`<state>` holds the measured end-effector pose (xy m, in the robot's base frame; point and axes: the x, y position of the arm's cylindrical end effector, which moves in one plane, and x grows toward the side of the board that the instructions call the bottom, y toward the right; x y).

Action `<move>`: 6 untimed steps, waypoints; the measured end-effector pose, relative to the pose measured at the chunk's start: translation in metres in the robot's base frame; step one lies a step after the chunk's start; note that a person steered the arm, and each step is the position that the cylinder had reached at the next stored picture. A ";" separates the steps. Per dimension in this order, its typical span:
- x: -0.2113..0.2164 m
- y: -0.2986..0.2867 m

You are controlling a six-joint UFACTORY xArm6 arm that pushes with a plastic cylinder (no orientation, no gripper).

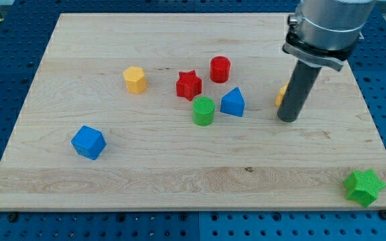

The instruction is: Move the yellow heart to the right of the blue triangle

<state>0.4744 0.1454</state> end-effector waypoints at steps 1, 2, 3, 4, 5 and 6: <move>0.000 -0.019; -0.002 -0.030; -0.039 -0.030; -0.082 -0.030; -0.121 -0.030; -0.107 -0.021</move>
<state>0.3679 0.1242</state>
